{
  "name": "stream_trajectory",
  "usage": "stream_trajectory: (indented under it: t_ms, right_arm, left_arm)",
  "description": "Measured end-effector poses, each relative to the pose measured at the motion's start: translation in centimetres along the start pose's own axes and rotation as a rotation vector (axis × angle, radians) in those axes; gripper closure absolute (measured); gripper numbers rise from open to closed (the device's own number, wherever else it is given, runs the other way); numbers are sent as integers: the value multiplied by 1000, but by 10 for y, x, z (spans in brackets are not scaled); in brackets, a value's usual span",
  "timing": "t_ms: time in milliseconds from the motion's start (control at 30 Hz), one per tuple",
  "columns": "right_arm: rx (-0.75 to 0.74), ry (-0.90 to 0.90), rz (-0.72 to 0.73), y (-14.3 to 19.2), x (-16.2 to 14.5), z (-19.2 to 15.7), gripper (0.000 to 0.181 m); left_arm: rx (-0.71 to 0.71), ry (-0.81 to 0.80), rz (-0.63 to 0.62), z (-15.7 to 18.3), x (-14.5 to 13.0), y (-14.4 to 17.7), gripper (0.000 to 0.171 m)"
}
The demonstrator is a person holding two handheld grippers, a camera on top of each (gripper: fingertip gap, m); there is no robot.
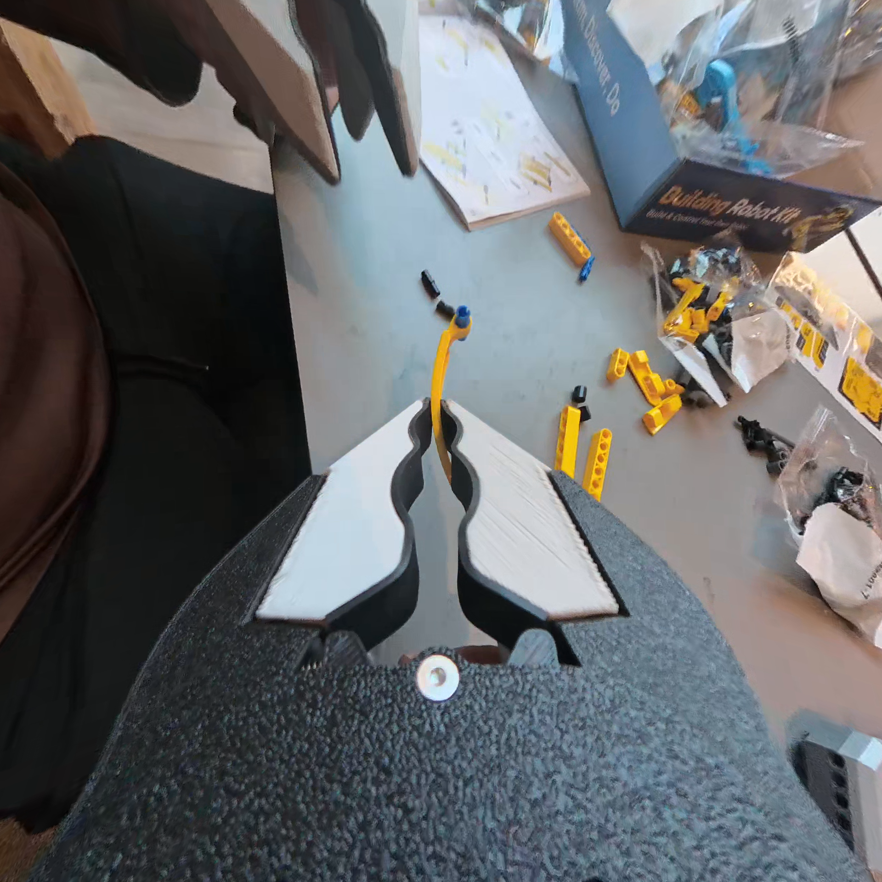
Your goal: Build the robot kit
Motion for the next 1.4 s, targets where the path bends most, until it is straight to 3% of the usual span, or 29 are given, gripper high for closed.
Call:
stream_trajectory:
  t_ms: [367, 767, 1400]
  right_arm:
    - [54, 12, -115, -16, -19, -8, 178]
    - [178, -111, -82, -19, -17, -16, 179]
    - [203, -132, -85, -26, -22, -17, 179]
  left_arm:
    - [-29, -59, 51, 11, 6, 1, 171]
    - [2, -186, -30, 24, -3, -9, 171]
    - [4, -183, -32, 23, -3, -10, 170]
Point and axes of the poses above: each gripper's, where its closed fingertips meet, y back along the fingers, x out of its top, z = x × y across the jaws, the point moved 1 cm from there along y, back along the fingers, and after that the axes turned 11 degrees about -z, right-handed, at the moved point
